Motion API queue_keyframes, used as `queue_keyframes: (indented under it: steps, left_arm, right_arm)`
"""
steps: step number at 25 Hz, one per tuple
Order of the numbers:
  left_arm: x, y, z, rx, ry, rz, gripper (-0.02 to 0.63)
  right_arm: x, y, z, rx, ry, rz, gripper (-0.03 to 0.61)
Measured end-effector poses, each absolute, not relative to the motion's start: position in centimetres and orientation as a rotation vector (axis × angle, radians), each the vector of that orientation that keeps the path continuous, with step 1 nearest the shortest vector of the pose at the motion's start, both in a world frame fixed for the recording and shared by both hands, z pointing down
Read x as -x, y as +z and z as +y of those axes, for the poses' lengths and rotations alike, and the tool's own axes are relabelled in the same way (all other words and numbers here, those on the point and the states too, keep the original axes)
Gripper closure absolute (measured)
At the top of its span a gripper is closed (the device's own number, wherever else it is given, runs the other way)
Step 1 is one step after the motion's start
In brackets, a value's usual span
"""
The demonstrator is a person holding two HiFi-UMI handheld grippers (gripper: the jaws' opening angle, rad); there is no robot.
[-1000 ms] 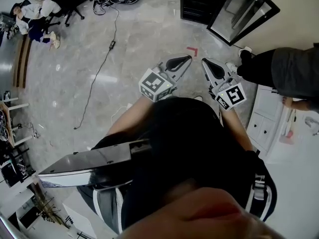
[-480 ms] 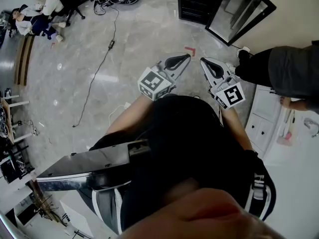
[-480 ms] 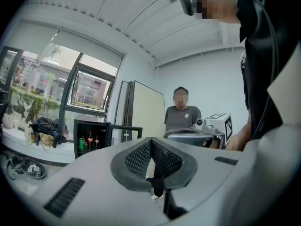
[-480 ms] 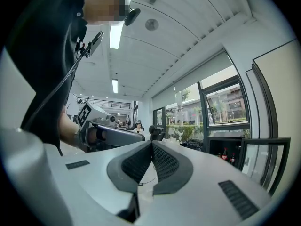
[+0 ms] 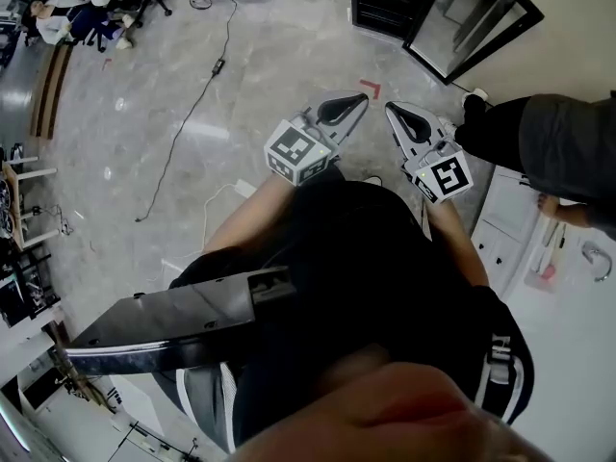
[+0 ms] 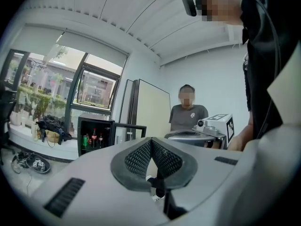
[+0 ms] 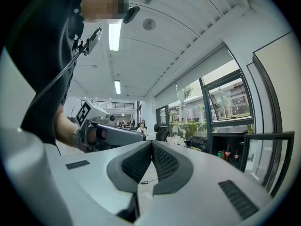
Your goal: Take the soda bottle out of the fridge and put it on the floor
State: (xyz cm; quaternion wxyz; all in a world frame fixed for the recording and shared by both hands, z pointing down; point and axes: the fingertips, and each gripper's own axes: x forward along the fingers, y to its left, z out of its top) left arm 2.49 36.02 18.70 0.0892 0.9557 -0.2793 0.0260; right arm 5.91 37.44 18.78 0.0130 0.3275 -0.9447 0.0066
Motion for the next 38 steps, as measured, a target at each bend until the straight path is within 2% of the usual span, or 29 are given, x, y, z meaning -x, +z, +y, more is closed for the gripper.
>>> queue_keyframes:
  steps: [13,29,38]
  left_arm:
    - [-0.4,18.9,26.9,-2.878,0.048,-0.775,0.609]
    - [5.2,20.0,13.5,-2.931,0.067,-0.585,0.609]
    - [4.5,21.7,4.9,-2.891,0.028,-0.616,0.609]
  right_arm:
    - [-3.9,19.0,27.9,-1.112,0.119,-2.942,0.566]
    - [2.1,19.7,15.1,-1.231,0.16,-2.848,0.566]
    - [1.1,21.4,6.2,-1.245,0.214,-2.852,0.566]
